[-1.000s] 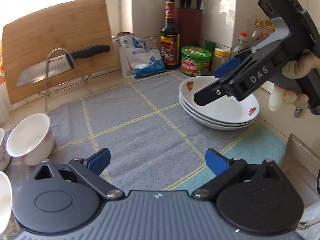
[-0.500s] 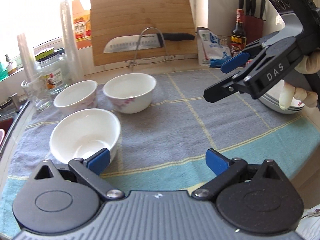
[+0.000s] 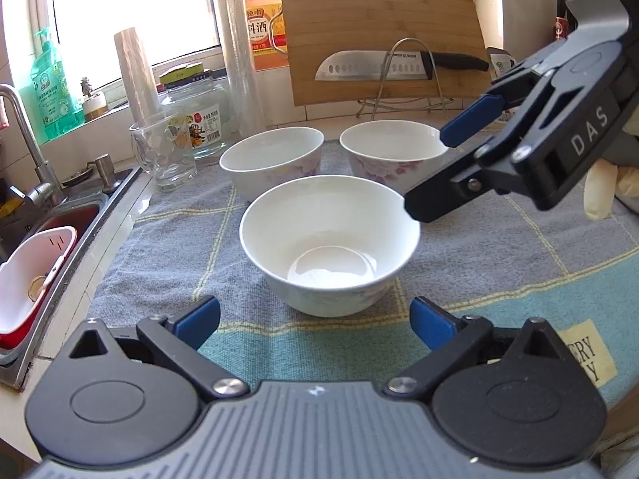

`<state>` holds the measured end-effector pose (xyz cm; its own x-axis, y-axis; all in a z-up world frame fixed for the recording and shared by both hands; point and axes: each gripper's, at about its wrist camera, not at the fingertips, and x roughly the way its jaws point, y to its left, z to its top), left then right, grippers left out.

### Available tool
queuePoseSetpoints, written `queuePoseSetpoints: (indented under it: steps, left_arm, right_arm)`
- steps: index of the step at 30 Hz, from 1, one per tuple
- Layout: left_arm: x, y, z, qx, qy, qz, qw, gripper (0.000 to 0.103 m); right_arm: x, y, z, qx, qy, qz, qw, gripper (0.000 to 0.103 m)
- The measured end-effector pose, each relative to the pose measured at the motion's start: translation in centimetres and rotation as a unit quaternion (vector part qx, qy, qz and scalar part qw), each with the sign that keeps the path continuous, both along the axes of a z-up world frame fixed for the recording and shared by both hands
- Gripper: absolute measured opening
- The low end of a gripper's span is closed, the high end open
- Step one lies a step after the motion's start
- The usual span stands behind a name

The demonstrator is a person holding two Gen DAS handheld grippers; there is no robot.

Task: Organize plates and bowls
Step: 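Grip the rim of a white bowl with the right tool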

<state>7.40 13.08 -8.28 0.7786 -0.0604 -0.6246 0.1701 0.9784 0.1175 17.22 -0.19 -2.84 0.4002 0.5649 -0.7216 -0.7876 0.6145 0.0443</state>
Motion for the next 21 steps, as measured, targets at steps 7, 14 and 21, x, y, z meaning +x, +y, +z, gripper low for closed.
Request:
queuePoseSetpoints:
  steps: [7, 14, 21]
  left_arm:
    - [1.0, 0.0, -0.5, 0.004, -0.011, -0.019, 0.9998, 0.094]
    - [1.4, -0.2, -0.5, 0.001, -0.017, -0.034, 0.9993, 0.087]
    - [1.4, -0.3, -0.5, -0.002, -0.02, -0.039, 0.999, 0.084]
  right_arm:
    - [1.5, 3.0, -1.6, 0.0, 0.028, 0.021, 0.999, 0.093]
    - [2.8, 3.7, -2.4, -0.001, 0.051, 0.024, 0.998, 0.084]
    - [3.5, 4.1, -2.7, 0.007, 0.069, 0.029, 0.997, 0.077]
